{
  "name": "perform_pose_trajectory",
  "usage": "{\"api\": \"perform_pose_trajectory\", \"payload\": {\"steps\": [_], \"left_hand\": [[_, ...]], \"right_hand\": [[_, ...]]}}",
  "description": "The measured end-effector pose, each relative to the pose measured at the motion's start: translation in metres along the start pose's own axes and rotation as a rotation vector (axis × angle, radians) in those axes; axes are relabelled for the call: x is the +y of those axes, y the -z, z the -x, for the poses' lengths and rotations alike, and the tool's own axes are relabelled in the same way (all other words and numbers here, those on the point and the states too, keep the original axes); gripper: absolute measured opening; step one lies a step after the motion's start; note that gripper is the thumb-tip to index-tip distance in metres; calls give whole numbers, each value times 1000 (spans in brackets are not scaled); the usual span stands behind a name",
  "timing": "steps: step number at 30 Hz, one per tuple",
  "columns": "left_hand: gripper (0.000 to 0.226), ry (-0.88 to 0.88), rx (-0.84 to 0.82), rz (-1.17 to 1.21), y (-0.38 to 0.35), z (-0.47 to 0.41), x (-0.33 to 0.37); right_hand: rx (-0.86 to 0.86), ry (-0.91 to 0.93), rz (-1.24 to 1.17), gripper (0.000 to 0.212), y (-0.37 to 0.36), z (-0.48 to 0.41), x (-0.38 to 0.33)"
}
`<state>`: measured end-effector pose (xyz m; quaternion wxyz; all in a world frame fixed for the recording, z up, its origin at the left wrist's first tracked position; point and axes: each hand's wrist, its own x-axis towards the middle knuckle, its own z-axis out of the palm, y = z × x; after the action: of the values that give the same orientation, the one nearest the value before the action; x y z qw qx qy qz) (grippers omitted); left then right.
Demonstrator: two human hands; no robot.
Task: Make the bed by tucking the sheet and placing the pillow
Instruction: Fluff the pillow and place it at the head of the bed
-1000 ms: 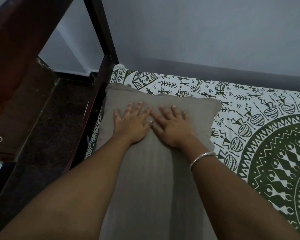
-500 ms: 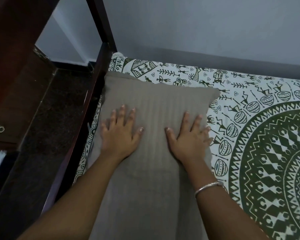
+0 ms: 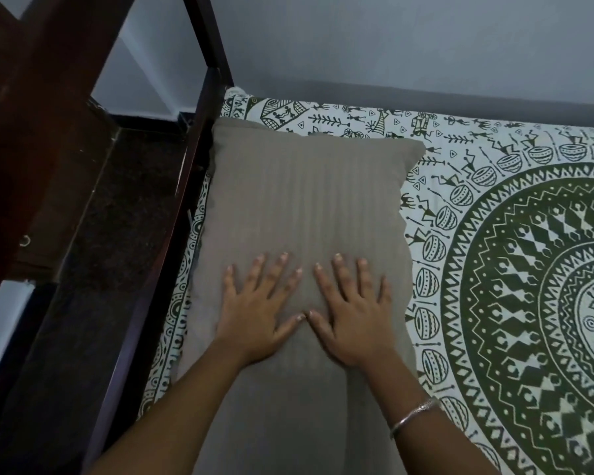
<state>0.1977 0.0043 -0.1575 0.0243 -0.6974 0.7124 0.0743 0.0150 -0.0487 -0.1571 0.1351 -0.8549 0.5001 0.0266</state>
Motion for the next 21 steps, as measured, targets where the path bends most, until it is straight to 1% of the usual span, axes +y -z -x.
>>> {"api": "perform_pose_trajectory", "payload": {"steps": [2, 3, 4, 5, 6, 7, 8, 9, 11, 12, 13, 14, 15, 16, 17, 18, 19, 20, 21], "left_hand": [[75, 259, 1, 68, 0, 15, 0], [79, 337, -2, 81, 1, 22, 3], [82, 315, -11, 72, 1, 28, 8], [84, 201, -27, 40, 0, 35, 14], [83, 49, -43, -3, -1, 43, 18], [80, -65, -50, -32, -3, 51, 21], [77, -92, -60, -33, -4, 58, 22], [75, -37, -68, -16, -5, 65, 21], [74, 171, -88, 49, -5, 80, 18], [76, 229, -99, 57, -4, 88, 17], [78, 215, -108, 45, -4, 97, 18], [79, 139, -123, 23, -4, 105, 17], [80, 32, -133, -7, -5, 114, 16], [79, -57, -140, -22, -6, 122, 16], [78, -89, -149, -19, -7, 129, 16], [78, -61, -165, 1, -8, 136, 16], [78, 4, -185, 23, -10, 144, 17], [78, 76, -210, 40, -12, 151, 18], [77, 139, -221, 56, -14, 156, 19]], "right_hand": [[-31, -265, -60, 83, -4, 12, 5], [-31, -352, -55, 86, -4, 17, 4], [-31, -340, -36, 88, -3, 22, 0], [-29, -239, -11, 87, -3, 28, -6], [-29, -96, 11, 84, -5, 35, -11], [-17, 30, 22, 80, -8, 42, -15], [-29, 82, 15, 79, -10, 50, -17], [-47, 47, 3, 79, -13, 56, -18], [-100, -173, -43, 84, -17, 68, -16], [-121, -284, -64, 86, -18, 73, -15], [-134, -350, -77, 88, -18, 78, -17], [-142, -345, -83, 90, -17, 84, -21], [-133, -253, -70, 91, -15, 91, -25], [-137, -109, -44, 91, -15, 98, -27], [-156, 35, -12, 88, -15, 106, -29], [-170, 124, 15, 85, -18, 114, -28], [-208, 126, 14, 84, -21, 122, -25], [-244, 52, -19, 85, -26, 129, -21], [-275, -61, -83, 86, -31, 135, -17]]}}
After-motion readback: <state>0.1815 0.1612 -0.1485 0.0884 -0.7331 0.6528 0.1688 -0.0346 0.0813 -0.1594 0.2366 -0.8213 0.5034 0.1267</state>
